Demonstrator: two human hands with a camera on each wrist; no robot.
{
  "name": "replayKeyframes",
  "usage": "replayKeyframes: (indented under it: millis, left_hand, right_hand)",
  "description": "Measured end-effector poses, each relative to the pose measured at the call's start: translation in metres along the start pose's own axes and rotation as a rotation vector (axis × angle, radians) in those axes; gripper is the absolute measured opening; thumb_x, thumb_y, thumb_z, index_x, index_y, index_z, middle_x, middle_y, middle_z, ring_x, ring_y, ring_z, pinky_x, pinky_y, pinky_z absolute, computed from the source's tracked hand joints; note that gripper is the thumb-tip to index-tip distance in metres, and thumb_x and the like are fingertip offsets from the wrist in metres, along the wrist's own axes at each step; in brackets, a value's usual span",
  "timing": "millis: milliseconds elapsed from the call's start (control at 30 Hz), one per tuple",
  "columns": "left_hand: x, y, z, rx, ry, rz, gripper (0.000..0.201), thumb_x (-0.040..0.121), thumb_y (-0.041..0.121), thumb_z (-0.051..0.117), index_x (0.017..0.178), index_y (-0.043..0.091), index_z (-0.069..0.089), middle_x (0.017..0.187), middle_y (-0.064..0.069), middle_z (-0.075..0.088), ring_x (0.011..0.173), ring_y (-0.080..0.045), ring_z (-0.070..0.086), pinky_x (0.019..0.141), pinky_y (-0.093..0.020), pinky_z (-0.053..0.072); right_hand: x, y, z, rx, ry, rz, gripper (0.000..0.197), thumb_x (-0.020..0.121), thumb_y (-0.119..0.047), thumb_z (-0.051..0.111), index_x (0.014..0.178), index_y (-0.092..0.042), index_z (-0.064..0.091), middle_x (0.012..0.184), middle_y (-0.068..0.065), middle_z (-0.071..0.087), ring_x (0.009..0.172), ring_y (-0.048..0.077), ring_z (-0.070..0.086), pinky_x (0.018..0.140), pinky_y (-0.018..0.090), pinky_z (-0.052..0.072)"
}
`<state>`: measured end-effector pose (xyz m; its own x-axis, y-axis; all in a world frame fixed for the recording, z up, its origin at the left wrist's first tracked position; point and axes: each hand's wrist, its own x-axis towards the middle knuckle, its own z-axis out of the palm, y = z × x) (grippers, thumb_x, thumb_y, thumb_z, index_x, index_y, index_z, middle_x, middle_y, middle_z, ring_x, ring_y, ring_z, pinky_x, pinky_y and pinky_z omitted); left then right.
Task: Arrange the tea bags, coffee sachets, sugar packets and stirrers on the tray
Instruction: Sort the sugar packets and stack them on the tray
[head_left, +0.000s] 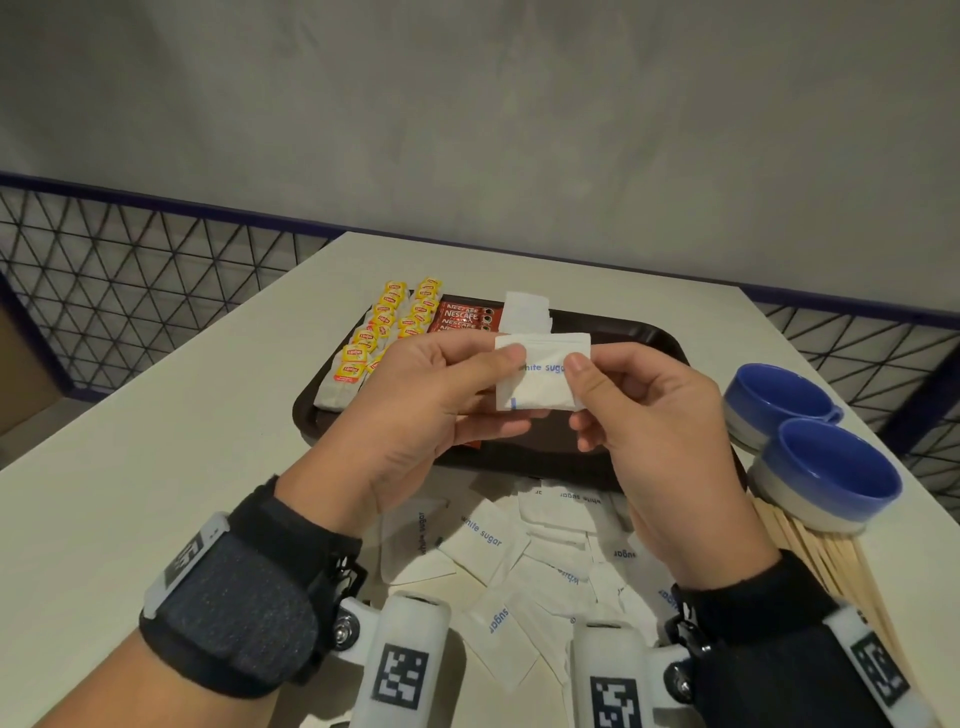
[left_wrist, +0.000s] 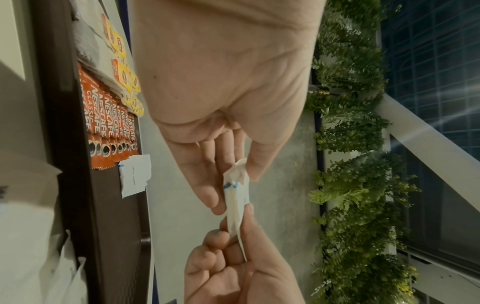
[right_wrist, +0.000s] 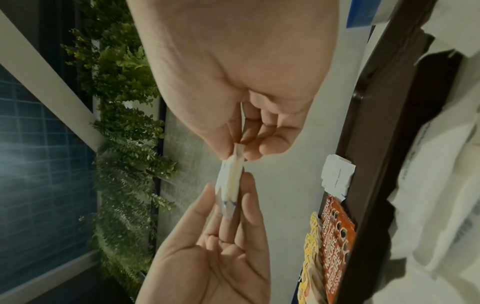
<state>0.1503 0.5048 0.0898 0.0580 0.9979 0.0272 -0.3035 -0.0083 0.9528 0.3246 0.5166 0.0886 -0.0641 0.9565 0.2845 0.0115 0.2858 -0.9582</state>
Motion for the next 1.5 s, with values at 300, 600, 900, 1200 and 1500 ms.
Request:
replayKeyframes:
  millis: [300,600,900,1200,1500]
  left_hand:
    - [0.002,-0.002,-0.001,0.047,0.028,0.008,0.023,0.099,0.015,0.064,0.117,0.002,0.071,0.104,-0.013,0.080,0.084,-0.023,0.079,0.073,-0.031,0.065]
    - [0.002,-0.001,-0.002,0.092,0.011,0.031,0.028,0.091,0.001,0.071,0.118,0.004,0.072,0.108,-0.011,0.080,0.098,-0.025,0.078,0.075,-0.030,0.065]
    - [0.012,0.004,-0.012,0.013,0.298,0.076,0.024,0.087,0.012,0.081,0.109,0.015,0.075,0.105,-0.008,0.080,0.090,-0.026,0.079,0.081,-0.039,0.064]
    - [0.013,0.011,-0.027,-0.154,0.432,0.133,0.013,0.091,0.007,0.072,0.103,0.012,0.071,0.092,-0.008,0.080,0.073,-0.019,0.073,0.058,-0.027,0.058]
    - [0.018,0.010,-0.031,-0.155,0.450,0.139,0.010,0.094,0.007,0.069,0.101,0.013,0.073,0.081,-0.002,0.077,0.065,-0.014,0.070,0.053,-0.024,0.055]
  right_hand:
    - [-0.001,0.001,0.001,-0.038,0.015,-0.056,0.011,0.094,-0.018,0.069,0.091,-0.028,0.072,0.082,0.002,0.075,0.061,0.011,0.063,0.056,0.021,0.056]
    - [0.001,-0.001,-0.003,-0.076,-0.038,0.022,0.007,0.094,-0.023,0.070,0.096,-0.027,0.075,0.087,-0.004,0.077,0.066,0.014,0.065,0.059,0.026,0.056]
    - [0.040,-0.005,-0.022,0.000,-0.008,0.348,0.018,0.092,-0.012,0.072,0.109,-0.005,0.072,0.099,0.008,0.074,0.073,0.016,0.056,0.063,0.030,0.047]
    - [0.118,0.032,-0.002,-0.435,-0.212,0.594,0.021,0.091,-0.002,0.071,0.075,-0.009,0.059,0.098,0.016,0.065,0.066,0.016,0.051,0.060,0.028,0.045]
    - [0.143,0.048,0.014,-0.517,-0.193,0.685,0.009,0.092,0.006,0.065,0.101,0.004,0.064,0.099,0.019,0.064,0.060,0.016,0.058,0.063,0.027,0.058]
